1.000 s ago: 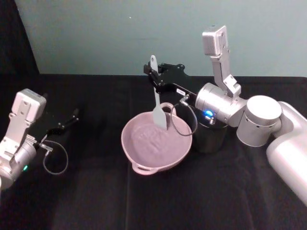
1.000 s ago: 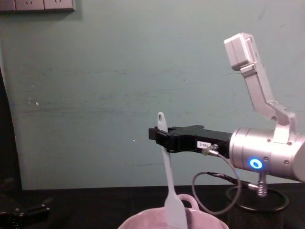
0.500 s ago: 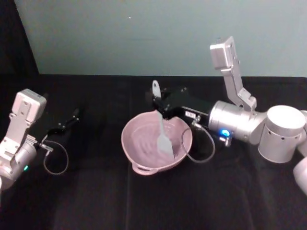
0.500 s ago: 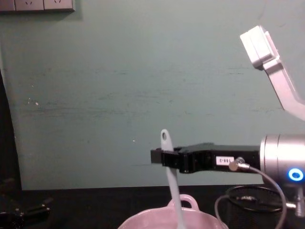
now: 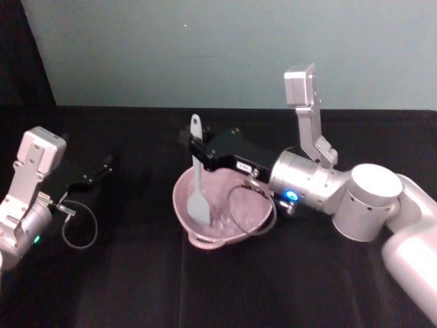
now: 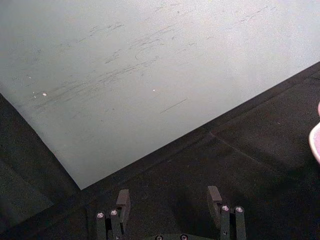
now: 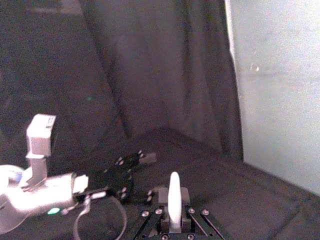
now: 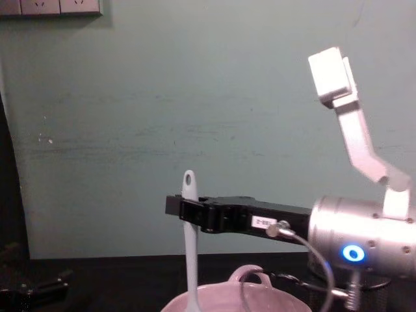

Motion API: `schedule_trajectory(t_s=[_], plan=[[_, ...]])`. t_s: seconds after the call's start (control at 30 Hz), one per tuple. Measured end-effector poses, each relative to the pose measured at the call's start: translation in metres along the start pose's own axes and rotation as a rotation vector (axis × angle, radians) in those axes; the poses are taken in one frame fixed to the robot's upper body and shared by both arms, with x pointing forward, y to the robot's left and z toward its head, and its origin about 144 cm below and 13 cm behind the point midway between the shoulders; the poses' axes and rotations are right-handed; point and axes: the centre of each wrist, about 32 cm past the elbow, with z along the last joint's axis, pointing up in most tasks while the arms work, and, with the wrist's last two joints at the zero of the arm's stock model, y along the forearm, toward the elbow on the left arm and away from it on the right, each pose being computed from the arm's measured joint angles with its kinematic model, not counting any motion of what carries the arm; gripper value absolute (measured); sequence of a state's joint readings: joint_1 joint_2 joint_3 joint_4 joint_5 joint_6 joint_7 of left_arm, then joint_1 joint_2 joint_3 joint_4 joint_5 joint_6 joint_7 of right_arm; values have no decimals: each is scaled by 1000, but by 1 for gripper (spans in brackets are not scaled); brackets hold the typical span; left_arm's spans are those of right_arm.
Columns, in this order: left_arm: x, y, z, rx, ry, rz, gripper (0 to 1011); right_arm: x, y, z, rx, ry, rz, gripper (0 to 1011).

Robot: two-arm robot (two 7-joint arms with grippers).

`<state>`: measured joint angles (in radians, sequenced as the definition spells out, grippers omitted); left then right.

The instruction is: Use the one hand to pick up the spoon and stir the clear water in the bowl.

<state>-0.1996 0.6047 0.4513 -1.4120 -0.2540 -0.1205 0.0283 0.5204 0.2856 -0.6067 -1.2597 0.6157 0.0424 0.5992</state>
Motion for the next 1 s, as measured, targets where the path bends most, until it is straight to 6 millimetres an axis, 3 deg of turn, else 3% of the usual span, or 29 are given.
schedule_trajectory(t_s=[0.23, 0.47, 1.0], plan=[[0, 0, 0, 0, 0, 0, 1011, 7, 19, -10, 69, -61, -96, 121], [0, 0, 0, 0, 0, 0, 1011, 12, 21, -11, 91, -133, -186, 121], [0, 0, 0, 0, 0, 0, 1011, 18, -20, 10, -24, -153, -208, 121]])
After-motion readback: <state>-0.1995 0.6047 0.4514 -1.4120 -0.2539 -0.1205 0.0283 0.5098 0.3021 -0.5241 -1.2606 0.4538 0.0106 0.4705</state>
